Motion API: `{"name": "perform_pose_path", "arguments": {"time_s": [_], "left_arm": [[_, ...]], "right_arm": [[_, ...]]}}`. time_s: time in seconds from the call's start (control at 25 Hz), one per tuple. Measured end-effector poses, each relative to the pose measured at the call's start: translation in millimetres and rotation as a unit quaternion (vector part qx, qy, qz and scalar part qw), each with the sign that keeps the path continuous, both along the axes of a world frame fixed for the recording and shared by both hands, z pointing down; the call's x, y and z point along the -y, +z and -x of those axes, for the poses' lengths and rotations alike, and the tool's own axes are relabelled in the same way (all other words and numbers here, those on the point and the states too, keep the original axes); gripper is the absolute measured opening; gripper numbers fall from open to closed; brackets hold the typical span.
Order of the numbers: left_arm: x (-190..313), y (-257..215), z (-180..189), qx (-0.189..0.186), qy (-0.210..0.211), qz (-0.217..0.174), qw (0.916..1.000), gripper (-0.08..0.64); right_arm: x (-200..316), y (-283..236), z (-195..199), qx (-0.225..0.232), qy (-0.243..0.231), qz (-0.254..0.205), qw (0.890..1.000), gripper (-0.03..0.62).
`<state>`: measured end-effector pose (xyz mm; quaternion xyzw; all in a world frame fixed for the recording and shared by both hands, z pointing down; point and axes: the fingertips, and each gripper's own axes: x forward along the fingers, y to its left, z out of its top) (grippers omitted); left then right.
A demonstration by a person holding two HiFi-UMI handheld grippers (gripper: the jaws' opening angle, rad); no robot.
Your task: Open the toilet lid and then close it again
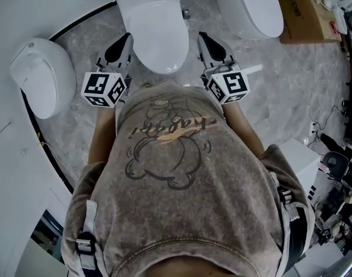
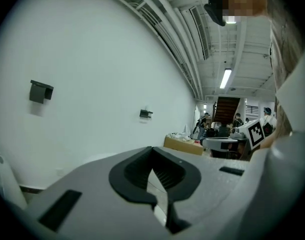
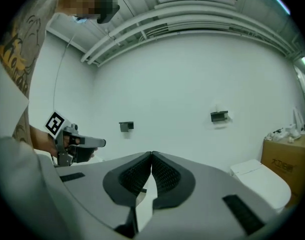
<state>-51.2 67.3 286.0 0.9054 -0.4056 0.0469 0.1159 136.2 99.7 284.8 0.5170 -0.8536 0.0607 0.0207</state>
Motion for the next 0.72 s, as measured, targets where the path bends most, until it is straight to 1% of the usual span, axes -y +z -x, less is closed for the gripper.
{"name": "perform_pose_path", "arguments": {"time_s": [0.12, 0.24, 0.4, 0.72], "left_arm": [[1, 3, -1, -0.004, -0.007, -0.012, 0.9999, 0.009], [5, 11, 1, -0.004, -0.013, -0.018, 0.9997, 0.009], [4, 13, 5, 0.000, -0.028, -0.023, 0.9994, 0.009], [-4, 13, 5, -0.005, -0.029, -0.010, 0.9995, 0.009]], "right_arm": [[3, 7, -4, -0.002, 0.007, 0.000, 1.000, 0.028], [7, 14, 1, -0.004, 0.004, 0.002, 1.000, 0.028], [6, 15, 1, 0.007, 0.007, 0.001, 1.000, 0.028], [1, 14, -3, 0.009, 0.012, -0.001, 1.000, 0.028]]}}
